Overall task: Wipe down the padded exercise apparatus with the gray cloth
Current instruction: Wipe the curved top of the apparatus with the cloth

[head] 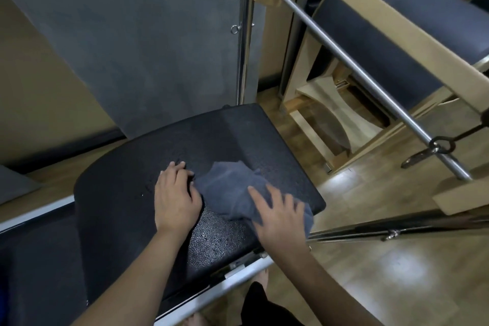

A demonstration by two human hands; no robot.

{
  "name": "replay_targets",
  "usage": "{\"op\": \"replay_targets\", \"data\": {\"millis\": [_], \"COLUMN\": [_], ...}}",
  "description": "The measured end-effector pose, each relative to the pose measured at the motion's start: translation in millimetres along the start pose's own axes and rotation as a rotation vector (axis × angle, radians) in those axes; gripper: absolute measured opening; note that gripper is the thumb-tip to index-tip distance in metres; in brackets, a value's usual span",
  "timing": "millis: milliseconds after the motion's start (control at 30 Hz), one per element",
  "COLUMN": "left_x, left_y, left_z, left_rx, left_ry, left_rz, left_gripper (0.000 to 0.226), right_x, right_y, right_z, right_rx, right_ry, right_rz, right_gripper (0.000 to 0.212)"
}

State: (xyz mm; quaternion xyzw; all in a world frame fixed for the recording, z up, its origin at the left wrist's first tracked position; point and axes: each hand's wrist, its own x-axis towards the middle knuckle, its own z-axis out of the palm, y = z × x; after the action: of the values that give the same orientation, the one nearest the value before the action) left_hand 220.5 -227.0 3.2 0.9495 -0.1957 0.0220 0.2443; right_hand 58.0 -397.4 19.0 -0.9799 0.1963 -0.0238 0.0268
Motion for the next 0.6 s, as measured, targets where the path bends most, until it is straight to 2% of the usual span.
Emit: {"op": "replay_targets", "data": {"millis": [133, 300, 433, 600], "left_x": [1.1, 0.6, -0.4, 0.6], "left_y": [0.1, 0.9, 0.0, -0.1], "left_z": [0.1, -0.4, -0.3, 0.4], "left_rx": [0.001, 0.017, 0.031, 0.029], "left_ry": [0.006, 0.008, 0.007, 0.005], "left_rz": [0.008, 0.006, 0.006, 0.001], "left_gripper": [0.019, 0.018, 0.019, 0.018], "right_x": [11.8, 101.8, 145.3, 112.2], "right_y": [40.0, 46.9, 4.6, -47.4], "right_z": [3.5, 7.5, 7.4, -6.5], "right_rx": [0.012, 0.080, 0.074, 0.045], "right_ry": [0.003, 0.004, 0.027, 0.036], "right_rz": [0.251, 0.464, 0.400, 0.079], "right_gripper": [0.059, 0.051, 0.055, 0.062]}}
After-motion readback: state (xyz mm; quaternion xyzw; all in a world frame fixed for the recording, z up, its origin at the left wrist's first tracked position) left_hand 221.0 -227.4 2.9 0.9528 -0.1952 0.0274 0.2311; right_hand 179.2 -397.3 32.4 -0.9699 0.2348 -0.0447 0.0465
